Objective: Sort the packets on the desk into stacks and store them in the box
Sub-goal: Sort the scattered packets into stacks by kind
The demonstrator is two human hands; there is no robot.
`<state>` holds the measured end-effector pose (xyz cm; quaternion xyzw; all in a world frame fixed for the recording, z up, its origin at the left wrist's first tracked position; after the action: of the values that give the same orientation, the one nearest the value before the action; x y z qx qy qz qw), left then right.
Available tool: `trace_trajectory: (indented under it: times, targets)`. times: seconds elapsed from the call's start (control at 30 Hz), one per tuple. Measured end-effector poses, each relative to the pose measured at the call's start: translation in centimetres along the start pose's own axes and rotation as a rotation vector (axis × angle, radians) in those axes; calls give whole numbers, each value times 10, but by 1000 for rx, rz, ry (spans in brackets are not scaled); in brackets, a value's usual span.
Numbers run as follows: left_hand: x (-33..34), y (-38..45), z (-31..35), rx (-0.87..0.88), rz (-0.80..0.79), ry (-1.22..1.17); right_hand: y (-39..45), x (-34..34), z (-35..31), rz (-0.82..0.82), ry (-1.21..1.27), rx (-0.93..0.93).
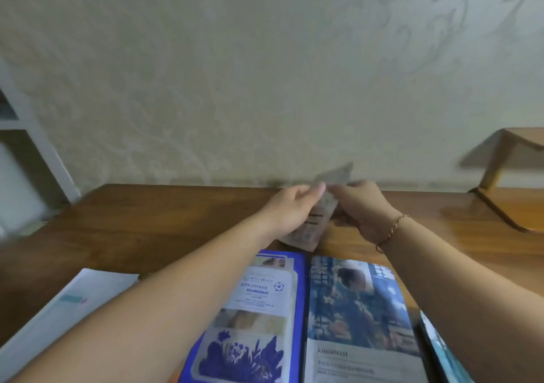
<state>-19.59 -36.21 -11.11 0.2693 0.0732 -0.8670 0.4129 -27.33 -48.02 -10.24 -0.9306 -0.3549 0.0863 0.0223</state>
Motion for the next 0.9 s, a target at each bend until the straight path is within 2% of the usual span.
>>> trace_trajectory:
  times: [0.07, 0.13, 0.17, 0.23, 0.27, 0.3, 0.4, 0.43, 0.53, 0.63, 0.73, 0.8, 0.9]
  targets:
    - [-2, -22, 23, 0, -104, -384, -30, -1, -23, -93, 2, -151]
    - [-12, -51, 45, 20, -56, -657, -66, -8, -40, -131, -16, -295]
    - [-19, -67, 53, -21, -9, -771, -83, -17, -44, -75, -41, -385]
    - [-30, -100, 60, -104, 39, -915, -109, -44, -47, 191, -150, -593]
    - [-34, -118, 59, -142, 25, -951, -123, -60, -46, 283, -199, -628]
    - [-36, -138, 58, -173, 5, -966, -136, -74, -44, 268, -199, -598]
    - [-34, -196, 61, -233, -68, -982, -181, -96, -29, -102, 5, -316]
    - [-30, -213, 58, -262, -96, -980, -197, -101, -23, -161, 19, -293]
    - [-20, -257, 50, -332, -167, -970, -240, -112, -3, -196, 6, -300]
    - [-14, -289, 42, -297, -203, -929, -270, -120, 21, -208, 4, -253]
    - [-14, -314, 33, -310, -167, -955, -282, -129, 41, -223, -61, -234]
    - [-17, -330, 25, -383, -144, -1022, -280, -132, 53, -229, -162, -256]
    - [-22, -349, 14, -447, -43, -1054, -280, -133, 64, -232, -321, -318]
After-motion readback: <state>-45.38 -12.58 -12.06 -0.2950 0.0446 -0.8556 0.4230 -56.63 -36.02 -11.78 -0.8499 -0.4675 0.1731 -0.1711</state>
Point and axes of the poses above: each hand's wrist, its own y-axis towards the middle knuckle, its own x-axis out of the palm, z = x × y, the point moved 2 cm from there along y, towards the middle knuckle, and after that the axes turned 7 degrees about z, right-handed, at the moved point
